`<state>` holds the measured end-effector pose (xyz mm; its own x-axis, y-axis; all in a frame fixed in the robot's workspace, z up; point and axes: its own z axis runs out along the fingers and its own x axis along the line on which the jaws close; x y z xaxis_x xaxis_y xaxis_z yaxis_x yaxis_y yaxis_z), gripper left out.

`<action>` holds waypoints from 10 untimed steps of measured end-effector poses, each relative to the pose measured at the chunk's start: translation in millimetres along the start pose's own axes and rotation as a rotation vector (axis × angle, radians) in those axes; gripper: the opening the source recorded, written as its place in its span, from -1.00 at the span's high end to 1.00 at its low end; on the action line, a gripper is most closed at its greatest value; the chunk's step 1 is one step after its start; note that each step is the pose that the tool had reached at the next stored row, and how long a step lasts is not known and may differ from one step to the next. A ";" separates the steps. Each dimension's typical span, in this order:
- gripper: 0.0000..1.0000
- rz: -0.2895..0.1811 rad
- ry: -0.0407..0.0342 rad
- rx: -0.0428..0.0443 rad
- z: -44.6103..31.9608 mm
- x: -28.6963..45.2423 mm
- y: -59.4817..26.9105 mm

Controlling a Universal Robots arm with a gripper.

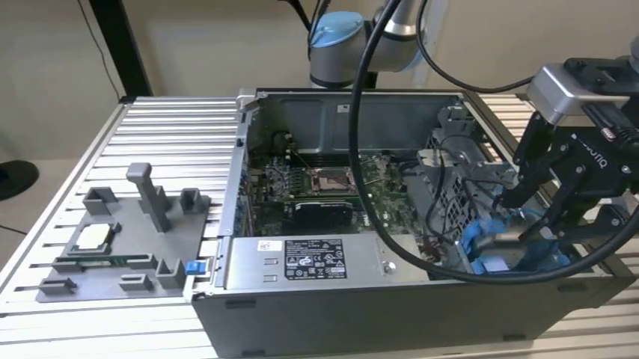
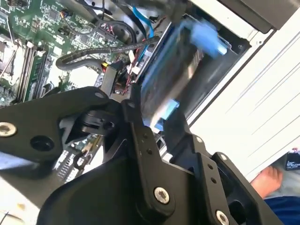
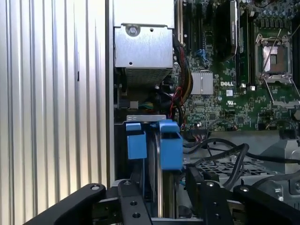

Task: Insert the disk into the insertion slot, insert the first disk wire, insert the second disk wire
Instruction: 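Insert the disk into the insertion slot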

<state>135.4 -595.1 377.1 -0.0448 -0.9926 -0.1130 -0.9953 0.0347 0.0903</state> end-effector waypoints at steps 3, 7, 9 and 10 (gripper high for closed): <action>-1.00 0.000 0.0001 0.0001 -1.3 -0.1 0.2; -1.00 0.000 0.0000 0.0001 -17.9 -2.0 1.7; -1.00 0.000 0.0000 0.0000 -25.1 -2.9 2.3; -1.00 0.000 0.0001 0.0010 -26.6 -3.3 2.4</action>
<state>135.5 -594.8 404.0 -0.0445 -0.9926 -0.1130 -0.9954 0.0345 0.0892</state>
